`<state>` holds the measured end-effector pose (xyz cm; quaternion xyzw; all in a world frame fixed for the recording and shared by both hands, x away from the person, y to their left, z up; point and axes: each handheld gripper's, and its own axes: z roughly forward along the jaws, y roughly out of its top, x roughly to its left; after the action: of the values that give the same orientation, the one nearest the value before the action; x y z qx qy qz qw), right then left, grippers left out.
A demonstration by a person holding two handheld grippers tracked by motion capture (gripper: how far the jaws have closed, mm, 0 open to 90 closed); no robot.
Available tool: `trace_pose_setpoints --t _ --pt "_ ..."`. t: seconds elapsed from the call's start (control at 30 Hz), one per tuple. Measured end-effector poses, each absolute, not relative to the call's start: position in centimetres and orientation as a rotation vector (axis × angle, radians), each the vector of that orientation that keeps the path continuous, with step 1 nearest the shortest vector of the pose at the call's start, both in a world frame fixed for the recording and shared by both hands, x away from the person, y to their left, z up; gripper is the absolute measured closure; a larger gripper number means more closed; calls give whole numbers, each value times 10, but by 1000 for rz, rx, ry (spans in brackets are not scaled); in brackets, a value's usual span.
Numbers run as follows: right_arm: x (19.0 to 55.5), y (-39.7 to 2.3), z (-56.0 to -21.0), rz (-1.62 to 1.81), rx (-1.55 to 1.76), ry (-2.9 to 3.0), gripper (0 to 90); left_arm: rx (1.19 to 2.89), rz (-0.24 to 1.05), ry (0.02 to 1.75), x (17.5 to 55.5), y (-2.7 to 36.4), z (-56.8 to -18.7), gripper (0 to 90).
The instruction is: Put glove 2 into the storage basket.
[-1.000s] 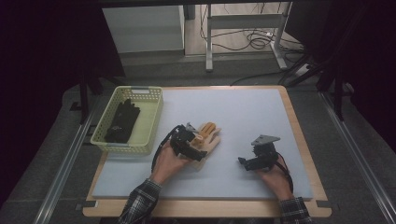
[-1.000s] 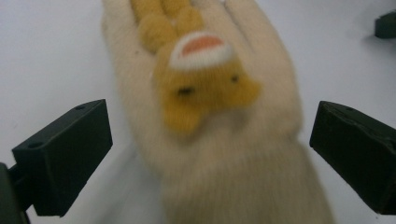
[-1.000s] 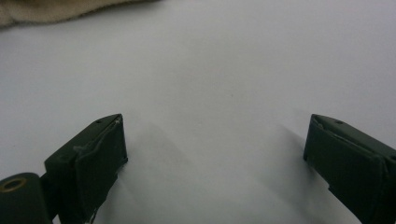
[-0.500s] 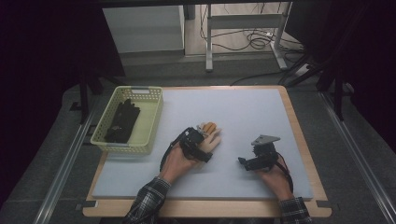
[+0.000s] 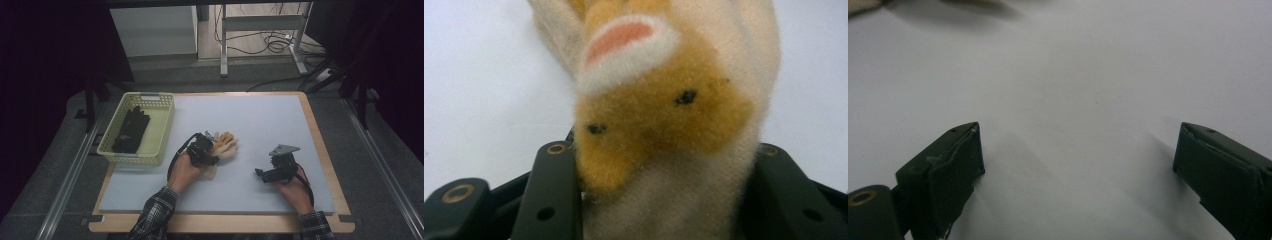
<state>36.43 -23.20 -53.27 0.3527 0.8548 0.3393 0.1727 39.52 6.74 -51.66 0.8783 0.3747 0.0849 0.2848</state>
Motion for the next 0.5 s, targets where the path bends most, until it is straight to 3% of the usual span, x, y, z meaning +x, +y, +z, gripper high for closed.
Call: trace_pose_setpoints --t 0.5 --pt "364 -232 -533 963 1001 2423 58 2284 312 1060 404 99 -466 512"
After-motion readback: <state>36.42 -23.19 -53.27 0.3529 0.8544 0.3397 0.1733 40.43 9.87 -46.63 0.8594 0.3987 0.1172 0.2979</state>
